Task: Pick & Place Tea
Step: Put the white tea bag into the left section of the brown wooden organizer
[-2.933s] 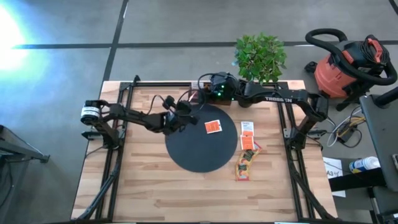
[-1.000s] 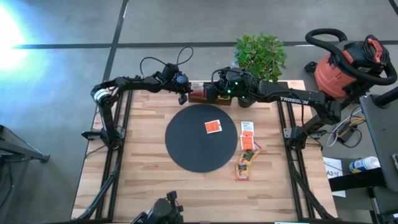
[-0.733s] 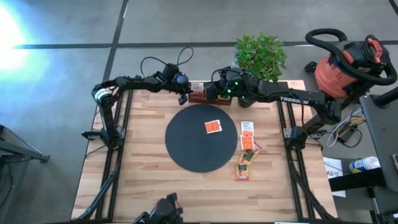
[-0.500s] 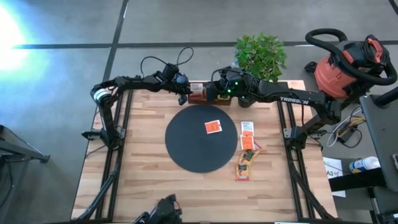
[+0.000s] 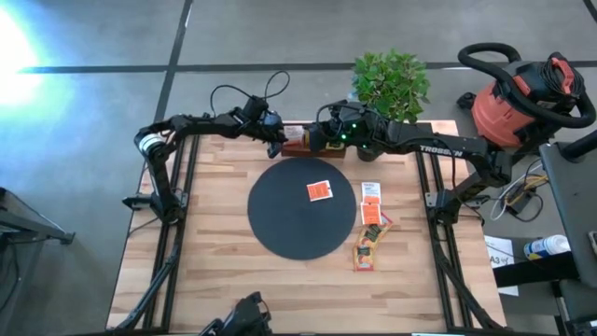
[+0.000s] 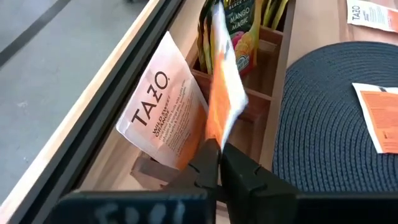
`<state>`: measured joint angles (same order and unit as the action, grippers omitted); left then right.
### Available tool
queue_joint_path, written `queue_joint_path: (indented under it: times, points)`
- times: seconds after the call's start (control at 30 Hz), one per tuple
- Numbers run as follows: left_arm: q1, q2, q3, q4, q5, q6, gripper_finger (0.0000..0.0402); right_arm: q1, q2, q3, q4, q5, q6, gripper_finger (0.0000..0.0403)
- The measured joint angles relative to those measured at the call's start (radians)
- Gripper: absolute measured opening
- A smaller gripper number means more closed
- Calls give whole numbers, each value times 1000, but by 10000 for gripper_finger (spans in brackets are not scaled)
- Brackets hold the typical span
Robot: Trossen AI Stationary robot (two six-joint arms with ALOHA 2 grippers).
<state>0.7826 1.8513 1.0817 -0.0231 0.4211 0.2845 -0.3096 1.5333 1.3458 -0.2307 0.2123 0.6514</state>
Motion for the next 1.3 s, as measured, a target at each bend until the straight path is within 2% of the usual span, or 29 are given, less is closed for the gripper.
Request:
queue_joint_path:
  times: [0.2, 0.3, 0.53, 0.87, 0.93, 1.03, 1.1, 1.17, 1.27, 1.3]
  points:
    - [-1, -38, -4, -23, -36, -10, 70, 0, 0, -5, 0, 0, 0, 114]
    - [0, -61, -7, -34, -75, -7, 82, 0, 0, -7, 1, 0, 0, 114]
    - [2, -100, -8, -64, -167, -1, 85, 0, 0, -9, 2, 0, 1, 114]
    - [-14, -164, -8, -158, -199, -9, 85, 0, 0, -9, 1, -2, 3, 114]
    - [-18, -195, -8, -144, -245, 6, 85, 0, 0, -9, 1, -2, 3, 114]
    - [-17, -223, -7, -143, -377, 18, 85, 0, 0, -9, 1, -2, 3, 114]
    - [-15, -238, -7, -146, -415, 16, 85, 0, 0, -9, 1, -2, 3, 114]
    - [-15, -255, -7, -146, -344, -2, 85, 0, 0, -9, 1, -2, 2, 114]
    - [-34, -262, -8, -162, -71, -36, 85, 0, 0, -9, 0, -2, 0, 114]
    - [-50, -262, -8, -161, -17, -47, 85, 0, 0, -10, 1, -2, 0, 114]
